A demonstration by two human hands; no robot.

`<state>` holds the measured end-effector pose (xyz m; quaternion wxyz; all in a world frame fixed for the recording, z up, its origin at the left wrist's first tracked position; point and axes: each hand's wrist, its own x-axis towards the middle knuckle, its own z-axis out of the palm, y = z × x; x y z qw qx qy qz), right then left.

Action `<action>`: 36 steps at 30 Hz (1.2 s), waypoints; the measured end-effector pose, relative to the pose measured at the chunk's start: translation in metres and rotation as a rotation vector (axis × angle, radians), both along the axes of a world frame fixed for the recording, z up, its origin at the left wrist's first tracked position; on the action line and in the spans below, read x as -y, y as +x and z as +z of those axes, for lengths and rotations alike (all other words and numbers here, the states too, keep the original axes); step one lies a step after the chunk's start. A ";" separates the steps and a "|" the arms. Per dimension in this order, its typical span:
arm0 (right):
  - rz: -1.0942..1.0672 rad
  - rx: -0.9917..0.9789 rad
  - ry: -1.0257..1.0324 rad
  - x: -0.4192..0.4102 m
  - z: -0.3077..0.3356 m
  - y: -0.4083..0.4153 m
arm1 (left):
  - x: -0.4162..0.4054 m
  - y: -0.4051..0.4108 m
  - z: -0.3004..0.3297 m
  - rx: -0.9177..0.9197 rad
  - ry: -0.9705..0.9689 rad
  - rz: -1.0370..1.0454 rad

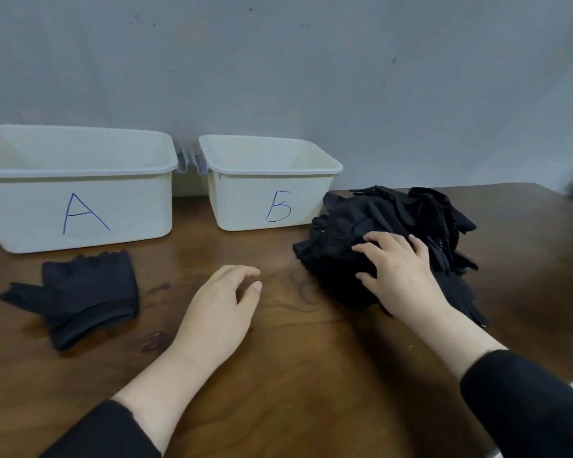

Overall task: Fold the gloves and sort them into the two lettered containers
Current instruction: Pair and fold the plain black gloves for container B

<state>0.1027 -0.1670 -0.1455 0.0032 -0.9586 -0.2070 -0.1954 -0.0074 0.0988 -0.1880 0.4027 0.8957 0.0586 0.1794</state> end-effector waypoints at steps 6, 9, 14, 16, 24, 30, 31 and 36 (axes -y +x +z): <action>0.075 0.107 0.229 -0.004 0.020 -0.005 | 0.003 -0.008 0.008 0.052 0.043 -0.006; 0.052 0.193 0.380 -0.013 0.049 -0.005 | -0.007 -0.020 0.013 0.133 0.079 0.000; 0.213 0.036 0.616 -0.059 0.096 -0.016 | -0.043 -0.045 0.016 0.219 0.201 0.072; 0.264 0.018 0.587 -0.099 0.102 -0.030 | -0.059 -0.056 0.018 0.228 0.253 0.098; 0.392 -0.018 0.610 -0.192 0.076 -0.083 | -0.131 -0.096 0.020 0.184 0.354 0.256; 0.490 -0.479 0.030 -0.199 -0.027 -0.118 | -0.161 -0.108 0.013 -0.104 0.411 0.197; 0.504 -0.500 0.044 -0.197 -0.031 -0.118 | -0.162 -0.107 0.012 -0.178 0.439 0.172; 0.491 -0.491 0.109 -0.199 -0.032 -0.117 | -0.162 -0.099 0.010 -0.239 0.508 0.179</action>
